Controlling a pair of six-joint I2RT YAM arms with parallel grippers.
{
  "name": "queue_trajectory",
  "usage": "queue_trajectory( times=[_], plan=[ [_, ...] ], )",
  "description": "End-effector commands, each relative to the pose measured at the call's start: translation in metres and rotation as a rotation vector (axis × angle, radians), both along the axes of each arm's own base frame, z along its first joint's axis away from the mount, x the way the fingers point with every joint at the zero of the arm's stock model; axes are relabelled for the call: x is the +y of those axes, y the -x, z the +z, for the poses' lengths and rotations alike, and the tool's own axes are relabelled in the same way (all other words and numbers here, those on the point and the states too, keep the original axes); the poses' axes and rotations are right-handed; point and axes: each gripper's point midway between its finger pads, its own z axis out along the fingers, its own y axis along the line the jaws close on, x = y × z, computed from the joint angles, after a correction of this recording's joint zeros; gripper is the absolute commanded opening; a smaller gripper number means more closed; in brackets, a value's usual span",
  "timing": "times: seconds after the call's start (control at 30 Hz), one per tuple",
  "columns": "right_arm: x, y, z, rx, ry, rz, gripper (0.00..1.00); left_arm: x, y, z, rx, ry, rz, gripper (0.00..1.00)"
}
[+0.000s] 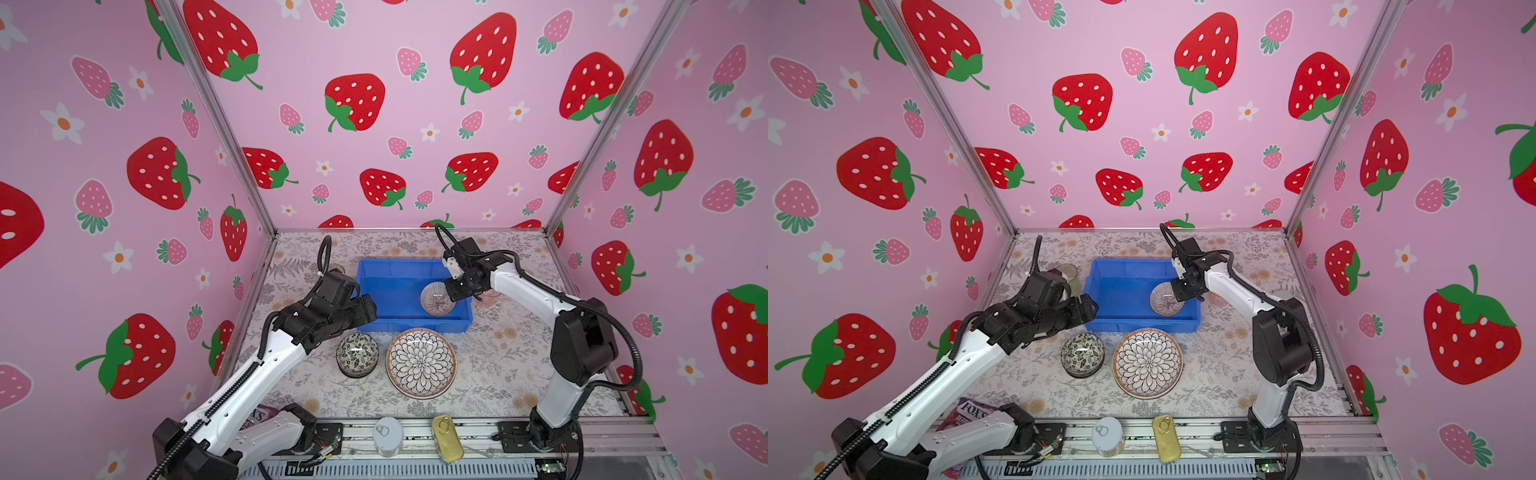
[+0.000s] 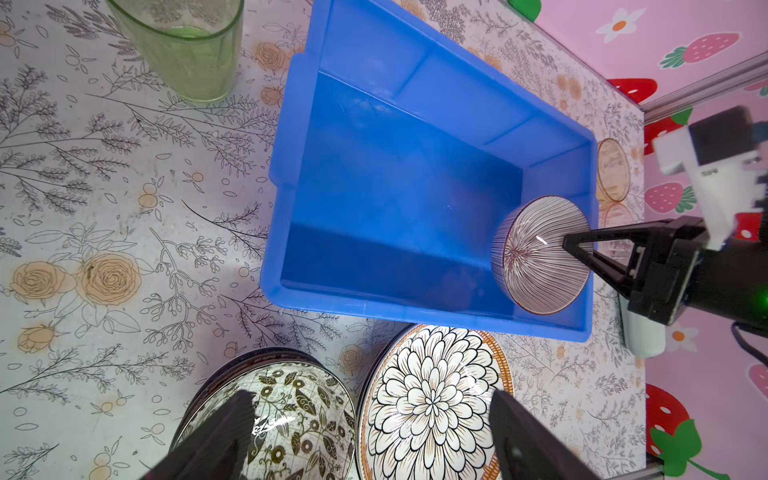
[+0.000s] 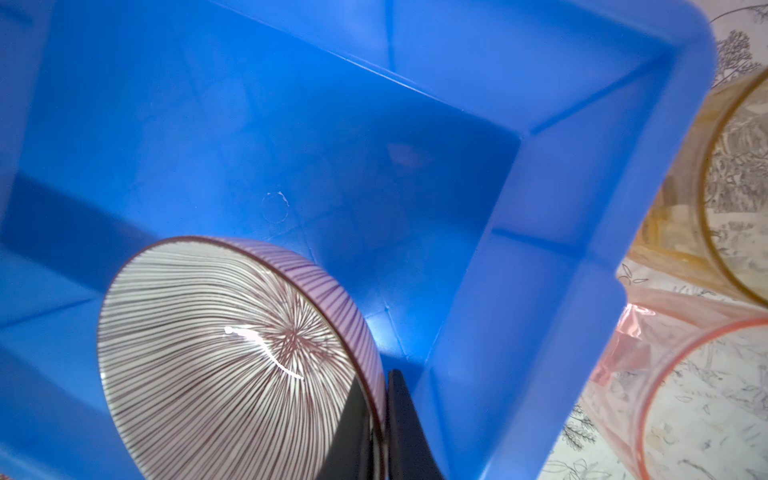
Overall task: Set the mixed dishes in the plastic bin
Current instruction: 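Lower the striped bowl into the bin with right gripper while left gripper withdraws, then carry the striped bowl with right gripper to the bin's far corner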
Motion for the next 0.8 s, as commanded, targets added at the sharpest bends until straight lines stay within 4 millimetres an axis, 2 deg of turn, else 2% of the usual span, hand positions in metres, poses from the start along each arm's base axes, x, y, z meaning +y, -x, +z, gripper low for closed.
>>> queue_trajectory(
  times=[0.0, 0.43, 0.6, 0.77],
  plan=[
    [0.002, -0.007, 0.005, -0.024, -0.016, 0.007, 0.00, 0.005, 0.003, -0.002, 0.003, 0.001, 0.006, 0.91],
    [0.022, -0.021, 0.020, -0.039, -0.194, -0.118, 0.00, 0.007, 0.004, -0.006, 0.011, 0.008, 0.010, 0.91],
    [0.041, -0.023, 0.028, -0.036, -0.270, -0.143, 0.00, 0.009, 0.003, -0.006, 0.012, 0.010, 0.018, 0.91],
    [0.070, -0.025, 0.029, -0.027, -0.301, -0.151, 0.00, 0.014, 0.004, -0.004, 0.007, 0.019, 0.056, 0.94]
  ],
)
